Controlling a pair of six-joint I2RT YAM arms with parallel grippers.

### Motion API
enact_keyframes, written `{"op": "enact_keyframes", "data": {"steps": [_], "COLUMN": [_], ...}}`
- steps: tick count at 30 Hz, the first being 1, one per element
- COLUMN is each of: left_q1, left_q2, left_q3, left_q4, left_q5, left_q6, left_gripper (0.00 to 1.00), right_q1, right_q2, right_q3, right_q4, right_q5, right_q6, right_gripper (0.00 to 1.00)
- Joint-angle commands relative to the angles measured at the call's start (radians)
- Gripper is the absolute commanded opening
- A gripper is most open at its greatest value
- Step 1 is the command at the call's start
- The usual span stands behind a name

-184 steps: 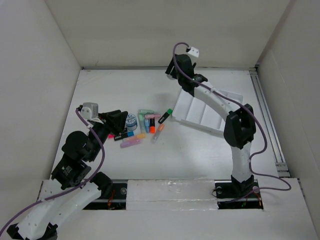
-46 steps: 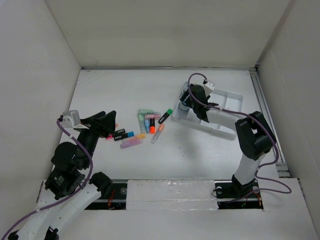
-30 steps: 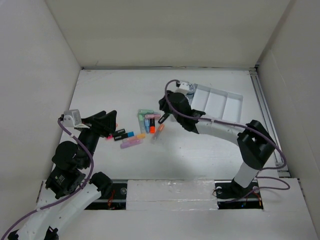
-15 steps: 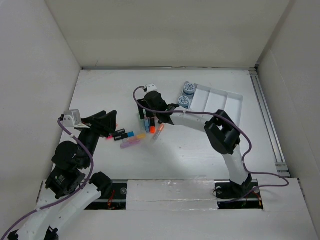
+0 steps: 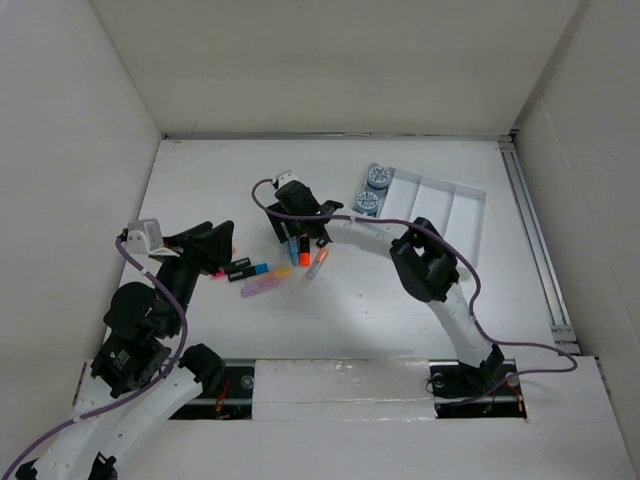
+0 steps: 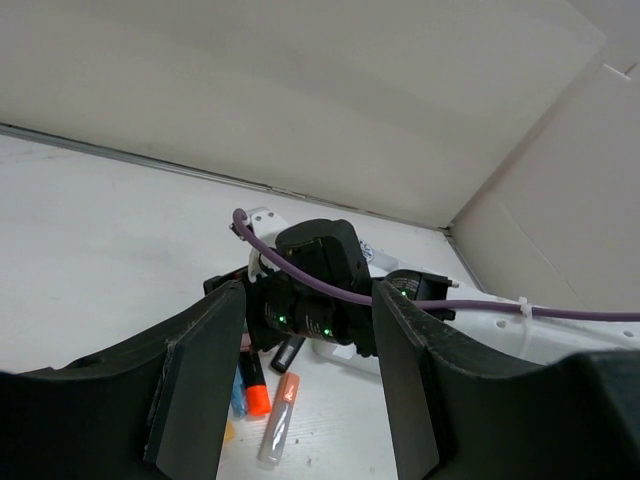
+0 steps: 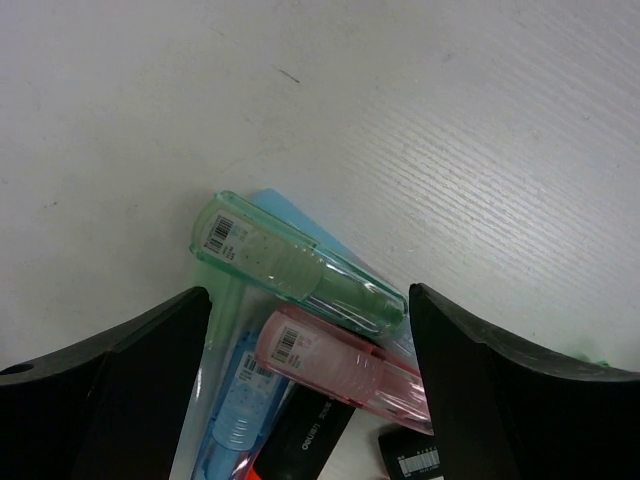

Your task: Organize the desk

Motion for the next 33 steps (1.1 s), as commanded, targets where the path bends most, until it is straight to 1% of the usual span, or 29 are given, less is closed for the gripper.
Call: {"op": "enact_keyframes", "data": {"steps": [1, 3, 5, 6, 8, 11, 14, 21, 26, 28, 29, 30, 31, 33], "left_q1": [0.002, 0.002, 0.002, 0.002, 0.002, 0.002, 0.002, 0.002, 0.002, 0.002, 0.002, 0.002, 0.002, 0.002], "left_q2": [0.011, 0.013, 0.014, 0.014, 0.014, 0.017, 0.023, 0.023, 0.02, 0.017, 0.014, 0.014, 0.011, 0.013], "left_q3": [-0.012, -0.012, -0.012, -0.012, -0.011, -0.012, -0.011, -0.012, -0.012, -0.012, -0.012, -0.012, -0.012, -0.012], "left_q4": [0.052, 0.05, 0.052, 0.052, 0.052, 0.055, 0.053, 0.055, 0.053, 0.053, 0.053, 0.053, 0.055, 0.055], "left_q5": [0.008, 0.008, 0.01, 0.008, 0.01, 0.011, 0.014, 0.013, 0.013, 0.013, 0.013, 0.013, 0.013, 0.016], "left_q6": [0.013, 0.014, 0.014, 0.014, 0.014, 0.014, 0.014, 0.016, 0.016, 0.016, 0.018, 0.018, 0.016, 0.018], "left_gripper": [0.49, 0.49, 0.49, 0.49, 0.49, 0.49, 0.49, 0.49, 0.49, 0.49, 0.49, 0.49, 0.49, 0.49], "right_q1": [-0.005, -0.015, -0.016, -0.026, -0.026, -0.026, -0.026, -0.026, -0.035, -0.036, -0.036, -0.036, -0.036, -0.036], "right_q2": [0.006, 0.015, 0.03, 0.033, 0.036, 0.033, 0.035, 0.029, 0.051, 0.065, 0.068, 0.067, 0.065, 0.064], "right_q3": [0.072, 0.088, 0.109, 0.111, 0.106, 0.085, 0.085, 0.099, 0.128, 0.143, 0.146, 0.145, 0.131, 0.125], "right_q4": [-0.022, -0.029, -0.038, -0.038, -0.036, -0.021, -0.022, -0.041, -0.065, -0.076, -0.078, -0.078, -0.073, -0.07], "right_q5": [-0.015, -0.043, -0.057, -0.061, -0.064, -0.063, -0.055, -0.098, -0.107, -0.12, -0.12, -0.123, -0.124, -0.123], "right_q6": [-0.031, -0.03, -0.026, -0.025, -0.019, -0.016, -0.019, -0.03, -0.031, -0.031, -0.031, -0.031, -0.028, -0.026], "right_gripper": [0.85, 0.84, 0.8, 0.77, 0.74, 0.74, 0.78, 0.77, 0.74, 0.71, 0.69, 0.62, 0.6, 0.6]}}
